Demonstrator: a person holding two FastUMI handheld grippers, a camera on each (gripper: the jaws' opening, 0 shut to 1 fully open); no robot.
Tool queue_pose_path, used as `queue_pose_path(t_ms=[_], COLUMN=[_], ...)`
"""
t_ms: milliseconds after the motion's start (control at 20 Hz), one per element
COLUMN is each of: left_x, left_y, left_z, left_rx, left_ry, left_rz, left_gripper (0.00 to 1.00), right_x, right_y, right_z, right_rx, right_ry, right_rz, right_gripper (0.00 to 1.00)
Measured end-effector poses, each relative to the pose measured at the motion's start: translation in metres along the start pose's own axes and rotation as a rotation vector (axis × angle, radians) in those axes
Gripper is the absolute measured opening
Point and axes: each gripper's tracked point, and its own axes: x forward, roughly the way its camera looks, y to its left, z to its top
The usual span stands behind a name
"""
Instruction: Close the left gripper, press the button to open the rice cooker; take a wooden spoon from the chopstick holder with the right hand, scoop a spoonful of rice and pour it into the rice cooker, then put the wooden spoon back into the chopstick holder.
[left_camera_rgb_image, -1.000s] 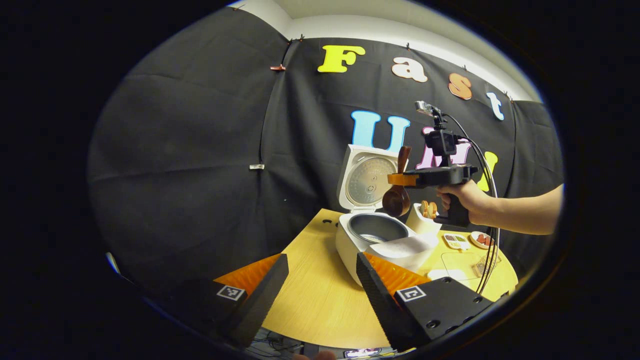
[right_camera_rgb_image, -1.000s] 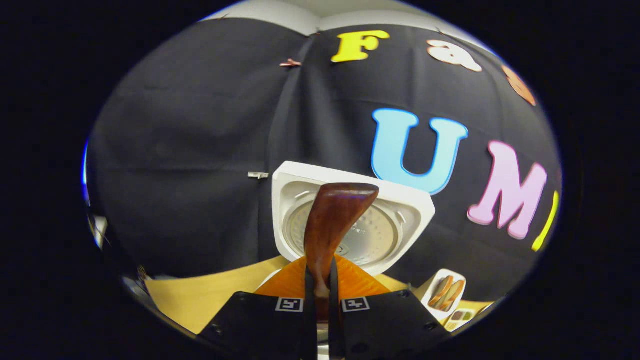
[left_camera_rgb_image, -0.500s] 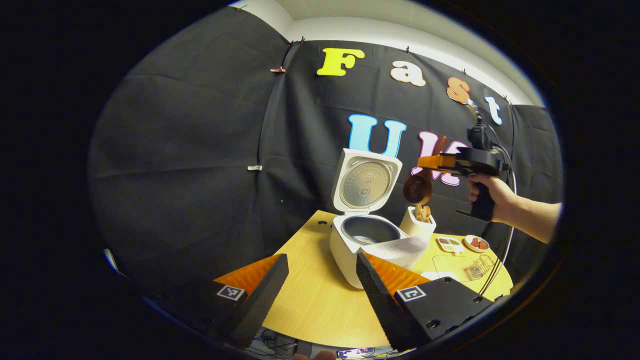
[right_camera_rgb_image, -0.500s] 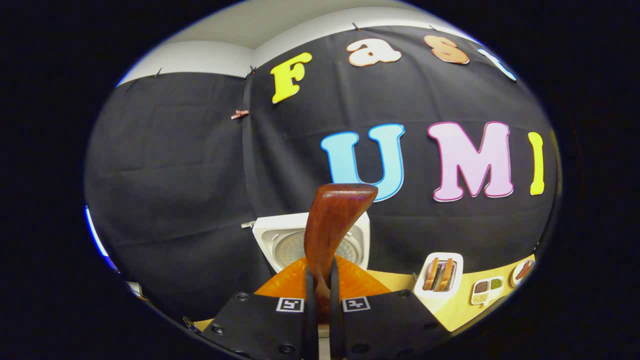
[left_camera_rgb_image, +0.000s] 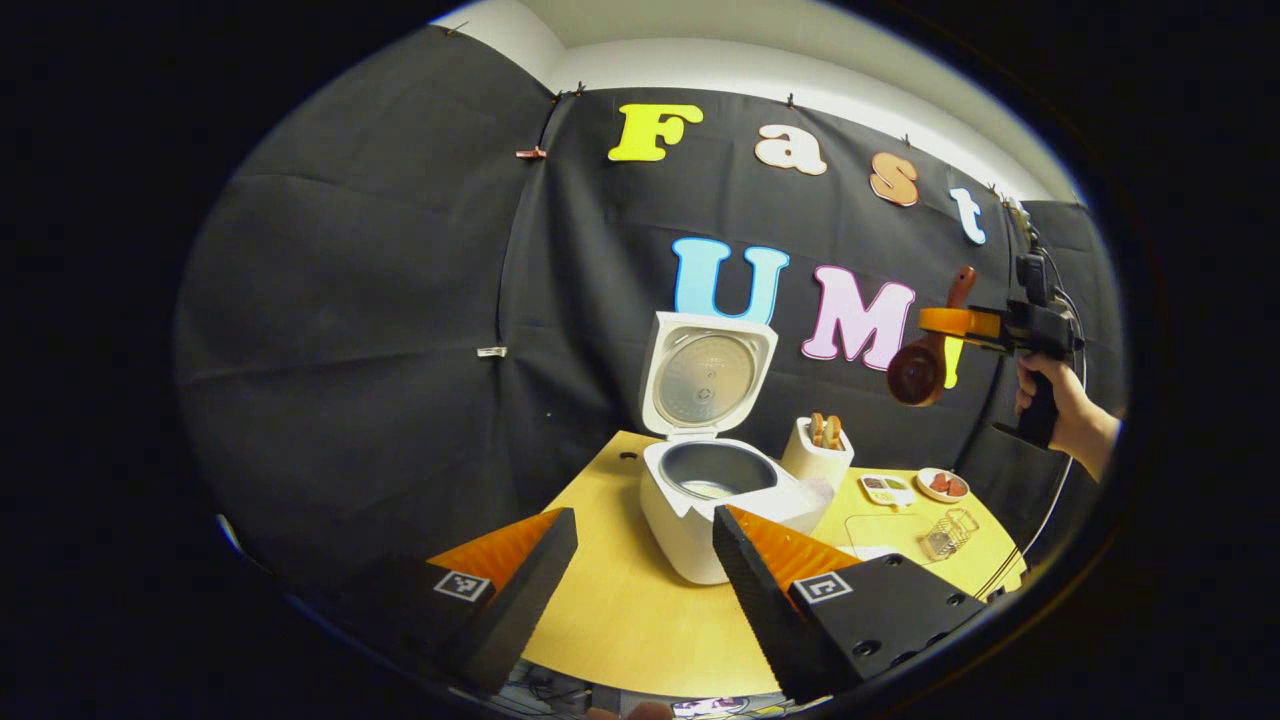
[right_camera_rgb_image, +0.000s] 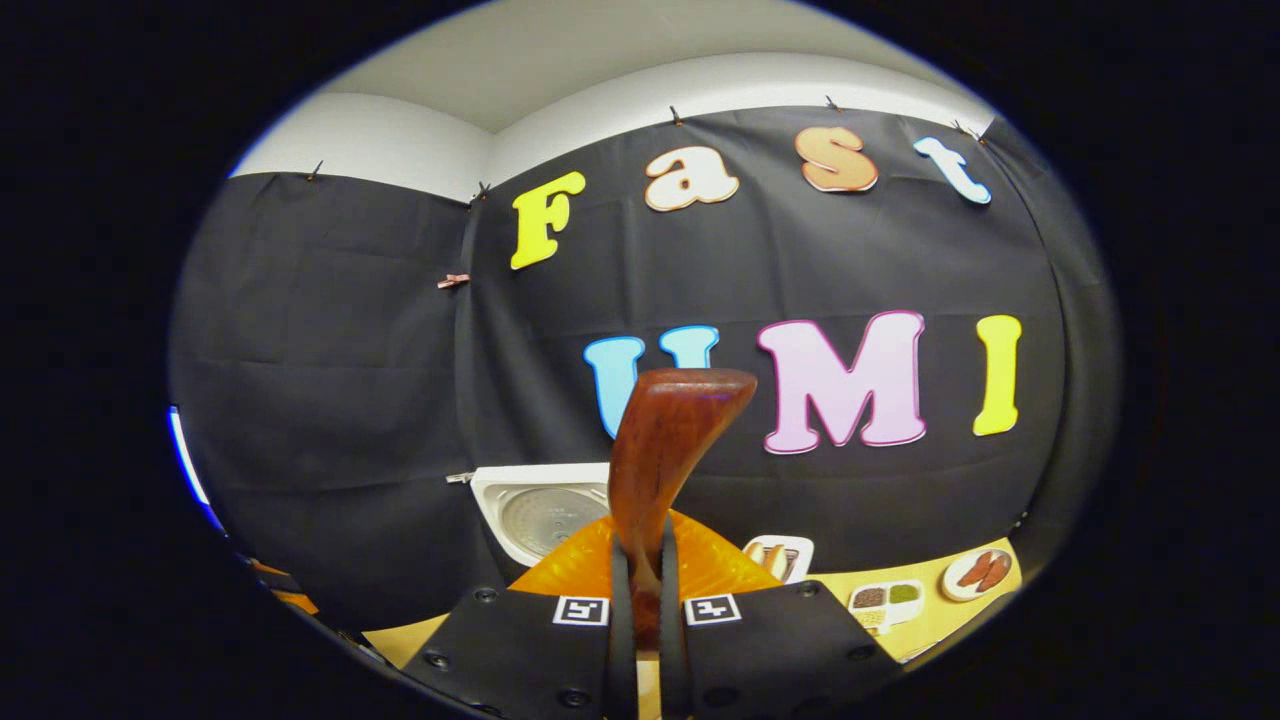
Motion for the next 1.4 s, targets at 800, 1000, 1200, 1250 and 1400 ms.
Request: queue_pose_path(t_ms=[800, 1000, 1200, 1250, 1400], left_x=[0.029, 0.030, 0.024, 0.024, 0.023], left_y=[-0.092, -0.112, -0.131, -0.138, -0.154], left_z=[0.016, 0.015, 0.015, 0.015, 0.012], left_rx=[0.045, 0.051, 0.087, 0.084, 0.077], left_ry=[-0.009, 0.010, 0.022, 0.028, 0.044], left_rz=[-0.064, -0.054, -0.042, -0.044, -0.038], left_gripper=[0.94, 0.94, 0.94, 0.94, 0.94], right_x=[-0.122, -0.135, -0.139, -0.137, -0.135], right_y=[-0.219, -0.259, -0.287, -0.291, -0.312], right_z=[-0.028, -0.077, -0.123, -0.137, -0.184], right_rx=[-0.010, 0.040, 0.084, 0.098, 0.119], right_ry=[0.036, 0.091, 0.127, 0.140, 0.197], right_rz=[-0.305, -0.340, -0.349, -0.345, -0.369], right_gripper=[0.13, 0.13, 0.13, 0.13, 0.13])
